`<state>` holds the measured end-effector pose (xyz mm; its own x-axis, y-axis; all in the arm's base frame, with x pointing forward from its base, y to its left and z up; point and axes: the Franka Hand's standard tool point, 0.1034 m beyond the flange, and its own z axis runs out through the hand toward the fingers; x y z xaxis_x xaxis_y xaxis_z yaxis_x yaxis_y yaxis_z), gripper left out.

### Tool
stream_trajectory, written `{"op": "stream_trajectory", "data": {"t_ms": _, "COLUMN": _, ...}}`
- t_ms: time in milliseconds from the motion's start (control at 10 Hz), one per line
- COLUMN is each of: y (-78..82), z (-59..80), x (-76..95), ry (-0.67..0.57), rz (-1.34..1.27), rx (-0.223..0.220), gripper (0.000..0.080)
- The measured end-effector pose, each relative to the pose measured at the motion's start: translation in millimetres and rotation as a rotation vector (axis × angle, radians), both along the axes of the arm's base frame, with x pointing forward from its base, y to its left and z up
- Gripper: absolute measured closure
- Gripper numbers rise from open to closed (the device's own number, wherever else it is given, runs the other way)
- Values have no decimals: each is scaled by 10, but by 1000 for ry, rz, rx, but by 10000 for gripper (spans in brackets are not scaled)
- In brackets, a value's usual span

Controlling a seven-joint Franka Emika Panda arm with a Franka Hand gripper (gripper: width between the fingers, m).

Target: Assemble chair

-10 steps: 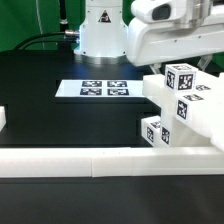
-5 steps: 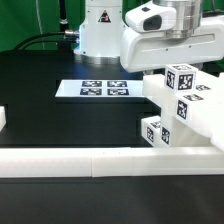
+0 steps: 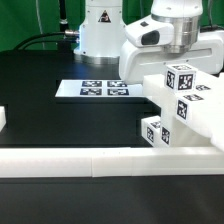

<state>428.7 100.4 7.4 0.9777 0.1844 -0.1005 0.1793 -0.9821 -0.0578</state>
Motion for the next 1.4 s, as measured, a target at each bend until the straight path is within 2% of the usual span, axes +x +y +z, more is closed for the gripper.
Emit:
{"op": "stream_trajectory", "data": {"t_ms": 200, "y": -4, "z": -13, "x": -8, "ry": 3, "rz": 0, "rx": -1, "gripper": 150}}
{"op": "stream_trajectory", "data": {"t_ms": 300, "y": -5, "z": -15, "x": -9, "ry": 3, "rz": 0, "rx": -1, "gripper": 251}}
{"op": "stream_trajectory", "data": {"t_ms": 400, "y": -5, "z": -16, "x": -10, "ry": 3, "rz": 0, "rx": -1, "gripper": 448}}
{"op": "stream_trajectory", "data": {"t_ms": 500, "y": -6, "z": -17, "x": -12, "ry": 4, "rz": 0, "rx": -1, "gripper": 448}}
{"op": "stream_trajectory", "data": {"t_ms": 600, "y": -6, "z": -18, "x": -13, "ry": 4, "rz": 0, "rx": -1, "gripper": 520}}
{"op": "stream_trajectory", "data": {"t_ms": 800, "y": -5, "z": -7, "x": -11, "ry": 5, "rz": 2, "rx": -1, "gripper": 520}}
{"op": "stream_trajectory", "data": {"t_ms": 900, "y": -8, "z": 55, "x": 13, "ry": 3, "rz": 4, "rx": 2, "gripper": 520}}
{"op": "stream_trajectory", "data": {"t_ms": 1000, "y": -22, "z": 149, "x": 34, "ry": 7, "rz": 18, "rx": 2, "gripper": 520}}
{"op": "stream_trajectory", "data": {"t_ms": 1100, "y": -28, "z": 344, "x": 67, "ry": 24, "rz": 33, "rx": 9, "gripper": 520}}
{"op": "stream_trajectory", "data": {"t_ms": 1400, "y": 136, "z": 1087, "x": 402, "ry": 35, "rz": 65, "rx": 30, "gripper": 519}}
